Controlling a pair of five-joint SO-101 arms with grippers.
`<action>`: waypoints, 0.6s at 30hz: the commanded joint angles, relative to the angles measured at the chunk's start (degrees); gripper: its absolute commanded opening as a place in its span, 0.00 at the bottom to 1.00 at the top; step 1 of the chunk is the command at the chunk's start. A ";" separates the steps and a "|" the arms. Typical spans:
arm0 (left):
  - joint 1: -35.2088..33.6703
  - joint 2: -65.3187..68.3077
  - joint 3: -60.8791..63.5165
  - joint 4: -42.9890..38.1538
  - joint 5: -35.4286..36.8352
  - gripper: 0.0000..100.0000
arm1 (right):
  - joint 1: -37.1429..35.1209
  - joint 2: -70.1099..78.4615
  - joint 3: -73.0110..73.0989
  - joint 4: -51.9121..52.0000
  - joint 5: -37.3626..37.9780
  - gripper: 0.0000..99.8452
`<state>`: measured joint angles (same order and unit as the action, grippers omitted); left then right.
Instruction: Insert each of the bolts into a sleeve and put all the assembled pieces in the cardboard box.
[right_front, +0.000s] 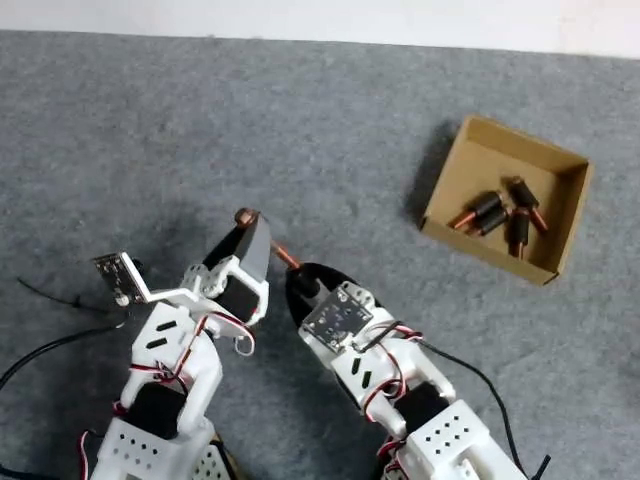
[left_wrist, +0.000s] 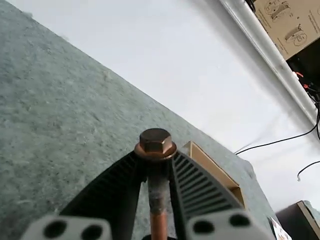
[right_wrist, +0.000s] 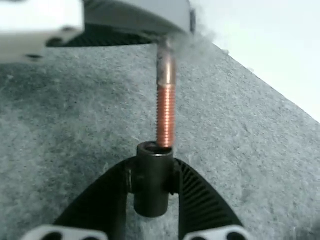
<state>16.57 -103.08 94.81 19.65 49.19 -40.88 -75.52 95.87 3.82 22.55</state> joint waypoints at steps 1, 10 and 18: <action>1.71 -1.01 -1.54 1.67 -0.18 0.01 | 0.84 -0.75 5.85 -0.31 0.79 0.01; 1.89 -1.01 -3.74 7.21 -0.09 0.01 | 1.98 -0.75 5.85 -0.31 0.79 0.01; 2.51 -0.92 -3.03 7.21 -0.53 0.01 | 2.15 -0.75 5.85 -0.13 0.88 0.01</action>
<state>17.71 -103.69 93.85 26.59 49.54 -40.26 -75.52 95.87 3.82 22.73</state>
